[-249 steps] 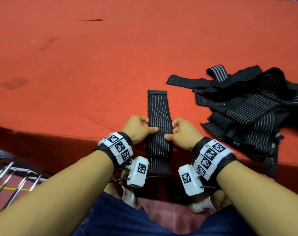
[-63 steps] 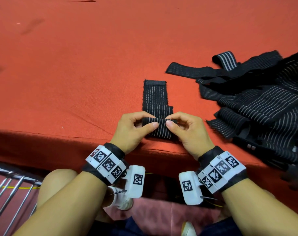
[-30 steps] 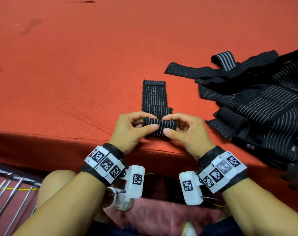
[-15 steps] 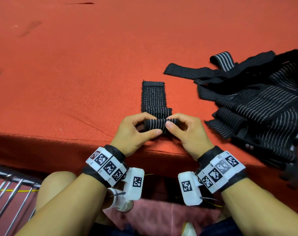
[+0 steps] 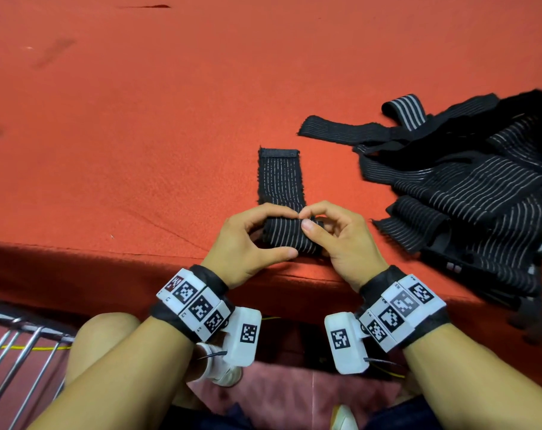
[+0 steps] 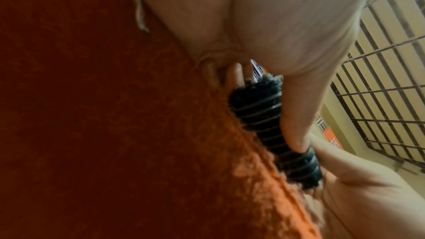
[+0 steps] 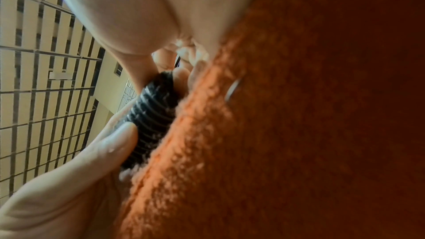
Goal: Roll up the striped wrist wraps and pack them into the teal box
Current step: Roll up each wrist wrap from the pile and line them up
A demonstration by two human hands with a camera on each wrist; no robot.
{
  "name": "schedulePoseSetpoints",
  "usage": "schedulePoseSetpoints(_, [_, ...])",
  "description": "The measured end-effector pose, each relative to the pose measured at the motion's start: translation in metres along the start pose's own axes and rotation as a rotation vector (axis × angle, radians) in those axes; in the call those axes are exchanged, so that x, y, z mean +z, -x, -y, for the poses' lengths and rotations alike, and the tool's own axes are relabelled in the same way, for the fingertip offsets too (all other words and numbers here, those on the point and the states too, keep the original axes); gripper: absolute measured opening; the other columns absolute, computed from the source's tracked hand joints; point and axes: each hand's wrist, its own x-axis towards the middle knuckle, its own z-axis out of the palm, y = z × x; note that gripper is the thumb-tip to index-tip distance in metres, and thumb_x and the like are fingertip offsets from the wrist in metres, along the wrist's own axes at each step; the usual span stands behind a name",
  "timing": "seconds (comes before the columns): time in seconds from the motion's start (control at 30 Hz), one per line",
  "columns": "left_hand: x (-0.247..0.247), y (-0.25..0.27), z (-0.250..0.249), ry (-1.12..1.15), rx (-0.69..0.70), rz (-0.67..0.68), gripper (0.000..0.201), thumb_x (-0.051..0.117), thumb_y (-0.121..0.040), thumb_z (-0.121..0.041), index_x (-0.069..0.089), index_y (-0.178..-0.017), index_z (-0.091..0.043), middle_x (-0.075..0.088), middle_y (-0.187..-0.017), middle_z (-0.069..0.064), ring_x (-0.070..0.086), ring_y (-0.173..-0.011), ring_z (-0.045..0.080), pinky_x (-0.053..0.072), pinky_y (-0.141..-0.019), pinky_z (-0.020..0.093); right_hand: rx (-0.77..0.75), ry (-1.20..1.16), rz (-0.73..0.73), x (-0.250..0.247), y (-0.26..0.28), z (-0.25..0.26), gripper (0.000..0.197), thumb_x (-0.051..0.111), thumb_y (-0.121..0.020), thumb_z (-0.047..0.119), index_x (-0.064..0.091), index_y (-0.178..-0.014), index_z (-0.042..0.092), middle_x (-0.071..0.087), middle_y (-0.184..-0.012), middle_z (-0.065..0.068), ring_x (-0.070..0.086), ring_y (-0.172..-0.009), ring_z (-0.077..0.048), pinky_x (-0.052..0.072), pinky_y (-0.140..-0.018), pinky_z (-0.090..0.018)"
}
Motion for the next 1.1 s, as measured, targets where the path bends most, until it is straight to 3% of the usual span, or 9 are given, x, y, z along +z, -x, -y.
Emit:
schedulePoseSetpoints(0.07, [0.001,0.000,0.002,-0.021,-0.009,-0.016,0.043,0.087,-0.072,-0.003,0.072,-0.110,-0.017,0.072,-0.107,-0.010,0.067,-0.106,0.007,0.048,-0.094,0.021,-0.001,0.047,0.009,0.000,0.000,0.000,0.011,0.060,-0.096,-0.002,0.067,-0.093,0.006,0.057,-0.058,0.021,0.049,-0.054,0.005,0.037,-0.058,-0.008])
schedulePoseSetpoints(0.2, [0.001,-0.001,0.004,-0.024,-0.045,-0.097,0.030,0.087,-0.074,-0.010,0.075,-0.098,-0.024,0.076,-0.098,-0.005,0.069,-0.096,0.008,0.052,-0.091,0.025,-0.024,0.111,0.013,0.002,0.001,0.001,0.010,0.066,-0.094,0.014,0.073,-0.089,0.019,0.068,-0.083,0.010,0.058,-0.076,-0.002,0.045,-0.075,-0.020])
schedulePoseSetpoints(0.33, [0.002,-0.002,0.003,-0.010,-0.069,-0.121,0.022,0.085,-0.076,-0.010,0.075,-0.091,-0.023,0.074,-0.089,-0.011,0.067,-0.087,0.002,0.050,-0.084,0.019,-0.040,0.089,0.015,0.001,0.003,-0.002,0.014,0.079,-0.079,0.029,0.074,-0.092,0.026,0.065,-0.098,-0.002,0.059,-0.086,-0.010,0.047,-0.076,-0.029])
schedulePoseSetpoints(0.47, [0.000,-0.004,0.004,-0.083,-0.030,-0.145,0.016,0.084,-0.078,-0.022,0.074,-0.091,-0.020,0.070,-0.093,-0.005,0.064,-0.088,0.004,0.046,-0.082,0.018,-0.009,0.023,0.031,0.001,0.003,-0.005,0.019,0.080,-0.083,0.014,0.071,-0.098,0.022,0.067,-0.082,0.010,0.055,-0.072,-0.005,0.046,-0.069,-0.025])
schedulePoseSetpoints(0.6, [0.000,-0.002,-0.001,-0.088,-0.016,-0.127,0.033,0.086,-0.079,-0.017,0.070,-0.108,-0.020,0.068,-0.102,-0.006,0.063,-0.094,0.001,0.046,-0.082,0.016,-0.019,0.007,-0.030,0.002,0.003,-0.006,0.015,0.077,-0.083,0.027,0.070,-0.096,0.025,0.066,-0.082,-0.008,0.049,-0.072,-0.020,0.041,-0.068,-0.037])
schedulePoseSetpoints(0.73, [-0.002,0.000,-0.002,-0.009,-0.022,-0.068,0.046,0.087,-0.072,0.001,0.068,-0.110,-0.018,0.068,-0.106,-0.007,0.063,-0.099,-0.002,0.047,-0.085,0.014,0.000,-0.015,-0.081,0.000,0.001,-0.005,0.003,0.070,-0.093,0.010,0.068,-0.092,0.012,0.058,-0.060,0.015,0.048,-0.052,0.003,0.038,-0.055,-0.010])
schedulePoseSetpoints(0.9, [0.000,0.000,0.005,0.002,-0.050,-0.140,0.028,0.088,-0.073,-0.013,0.074,-0.093,-0.026,0.073,-0.091,-0.008,0.066,-0.085,0.008,0.053,-0.079,0.029,0.003,0.008,-0.068,0.000,0.001,-0.003,0.005,0.070,-0.093,0.007,0.069,-0.090,0.011,0.060,-0.063,0.017,0.045,-0.048,0.002,0.035,-0.050,-0.008])
schedulePoseSetpoints(1.0, [0.000,-0.002,0.006,-0.001,-0.066,-0.181,0.020,0.086,-0.072,-0.031,0.076,-0.089,-0.026,0.074,-0.085,0.004,0.060,-0.073,0.022,0.049,-0.070,0.045,-0.012,-0.017,-0.053,0.000,0.004,0.001,0.019,0.079,-0.081,0.017,0.072,-0.099,0.016,0.063,-0.089,0.007,0.043,-0.055,-0.015,0.036,-0.052,-0.018])
schedulePoseSetpoints(1.1, [-0.002,-0.003,0.007,-0.020,-0.075,-0.171,0.025,0.082,-0.074,-0.041,0.076,-0.090,-0.023,0.068,-0.080,0.019,0.048,-0.068,0.021,0.040,-0.061,0.048,0.030,-0.084,-0.028,-0.001,0.004,-0.002,0.027,0.079,-0.078,0.020,0.072,-0.103,0.026,0.064,-0.079,-0.006,0.045,-0.062,-0.020,0.042,-0.060,-0.028])
